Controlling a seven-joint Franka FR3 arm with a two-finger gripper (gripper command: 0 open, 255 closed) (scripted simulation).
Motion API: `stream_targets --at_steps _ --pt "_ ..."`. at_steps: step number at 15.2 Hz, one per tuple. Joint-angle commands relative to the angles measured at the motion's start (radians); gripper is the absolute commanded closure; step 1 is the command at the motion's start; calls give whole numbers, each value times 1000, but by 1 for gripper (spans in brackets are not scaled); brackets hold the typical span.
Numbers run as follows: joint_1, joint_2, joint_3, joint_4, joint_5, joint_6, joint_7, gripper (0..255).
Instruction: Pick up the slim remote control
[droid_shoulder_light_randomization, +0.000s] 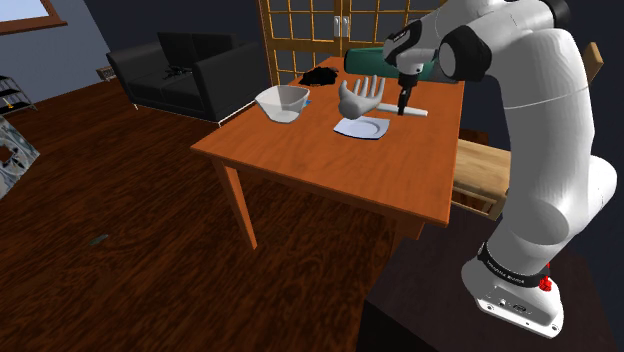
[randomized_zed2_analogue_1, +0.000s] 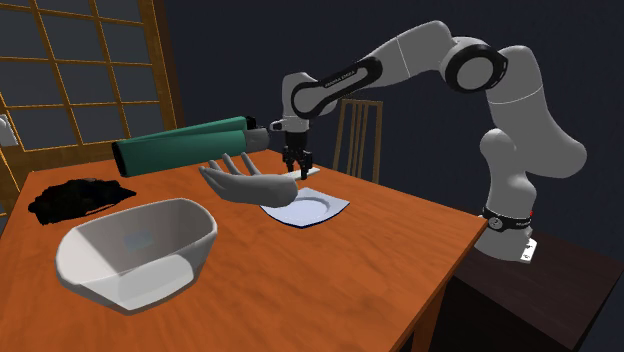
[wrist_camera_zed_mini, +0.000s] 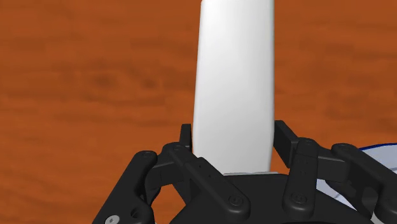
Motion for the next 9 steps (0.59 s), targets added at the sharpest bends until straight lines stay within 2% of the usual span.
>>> stream_targets --at_steps 1,9 --pt "3 -11 -4 9 -7 -18 6 255" --pt "4 -40 -16 63 -27 -97 20 255"
